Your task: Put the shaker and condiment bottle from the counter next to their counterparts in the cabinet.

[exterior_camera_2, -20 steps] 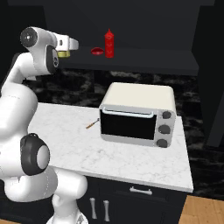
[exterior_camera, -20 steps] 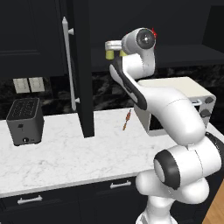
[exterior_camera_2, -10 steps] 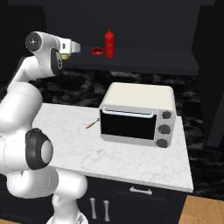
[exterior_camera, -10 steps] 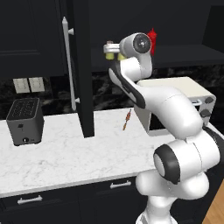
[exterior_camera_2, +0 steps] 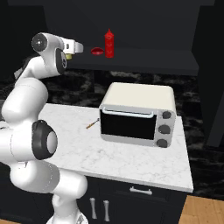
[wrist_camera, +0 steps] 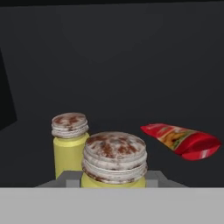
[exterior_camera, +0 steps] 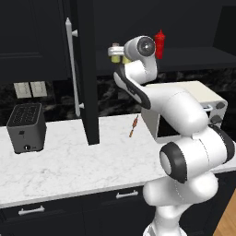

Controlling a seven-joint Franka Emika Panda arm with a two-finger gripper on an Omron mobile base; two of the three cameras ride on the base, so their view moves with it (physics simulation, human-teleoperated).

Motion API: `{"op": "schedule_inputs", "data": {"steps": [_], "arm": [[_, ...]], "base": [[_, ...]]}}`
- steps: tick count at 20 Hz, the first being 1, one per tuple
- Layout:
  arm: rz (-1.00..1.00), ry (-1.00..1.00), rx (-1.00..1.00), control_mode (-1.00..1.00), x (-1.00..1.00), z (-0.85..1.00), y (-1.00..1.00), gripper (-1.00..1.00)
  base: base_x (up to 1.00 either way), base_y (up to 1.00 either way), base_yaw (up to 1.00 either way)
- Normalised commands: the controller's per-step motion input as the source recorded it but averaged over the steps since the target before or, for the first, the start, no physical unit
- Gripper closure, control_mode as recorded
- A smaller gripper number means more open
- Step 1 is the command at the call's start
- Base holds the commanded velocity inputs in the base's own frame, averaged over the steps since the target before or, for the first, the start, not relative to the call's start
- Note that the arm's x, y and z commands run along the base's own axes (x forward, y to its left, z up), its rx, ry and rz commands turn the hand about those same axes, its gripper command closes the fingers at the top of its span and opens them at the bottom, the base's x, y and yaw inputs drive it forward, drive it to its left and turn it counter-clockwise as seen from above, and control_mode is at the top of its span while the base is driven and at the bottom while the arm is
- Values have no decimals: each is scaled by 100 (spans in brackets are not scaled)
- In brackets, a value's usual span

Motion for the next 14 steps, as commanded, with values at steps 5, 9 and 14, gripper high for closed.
{"op": "schedule_inputs", "data": {"steps": [5, 9, 14], "arm": [[0, 0, 0, -100, 15, 0, 0, 100], [0, 0, 0, -100, 29, -5, -1, 100], [0, 0, 0, -100, 27, -24, -2, 100]], "base": [[0, 0, 0], [0, 0, 0], [0, 0, 0]]}}
